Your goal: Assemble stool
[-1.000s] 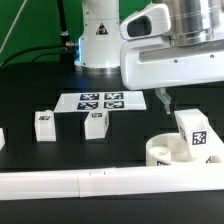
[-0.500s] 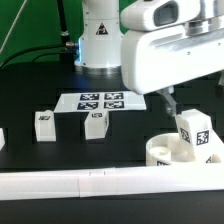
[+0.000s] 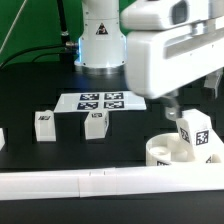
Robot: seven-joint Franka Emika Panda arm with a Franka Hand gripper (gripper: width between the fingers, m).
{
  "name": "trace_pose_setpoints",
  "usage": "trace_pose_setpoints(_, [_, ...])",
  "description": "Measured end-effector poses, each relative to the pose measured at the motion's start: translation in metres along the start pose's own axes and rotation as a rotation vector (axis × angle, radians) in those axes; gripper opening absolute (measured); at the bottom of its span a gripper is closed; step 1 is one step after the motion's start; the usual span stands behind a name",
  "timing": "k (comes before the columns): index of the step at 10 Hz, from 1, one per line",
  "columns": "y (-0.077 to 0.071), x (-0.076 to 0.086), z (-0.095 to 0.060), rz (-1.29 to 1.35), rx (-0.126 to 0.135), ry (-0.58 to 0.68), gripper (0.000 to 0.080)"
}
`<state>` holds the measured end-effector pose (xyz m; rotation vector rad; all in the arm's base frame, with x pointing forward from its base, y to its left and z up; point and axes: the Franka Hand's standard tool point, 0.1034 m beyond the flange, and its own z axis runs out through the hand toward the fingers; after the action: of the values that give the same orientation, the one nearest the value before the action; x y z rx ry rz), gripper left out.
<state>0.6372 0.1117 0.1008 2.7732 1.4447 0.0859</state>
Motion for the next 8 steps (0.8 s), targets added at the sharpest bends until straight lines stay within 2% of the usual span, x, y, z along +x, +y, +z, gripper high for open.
trace_pose_setpoints(1, [-0.006,0.005,0.002,-0.125,-0.015,-0.020,0.0649])
trace_pose_setpoints(5, [0.000,-0.001,0.003,-0.344,-0.020,-0.033,0.0649])
trace_pose_setpoints(6, [0.004,0.000,0.007,-0.496,-0.041,-0.034,0.0649])
trace_pose_setpoints(8, [0.005,-0.005,0.021,-0.687,-0.031,-0.048,0.0649])
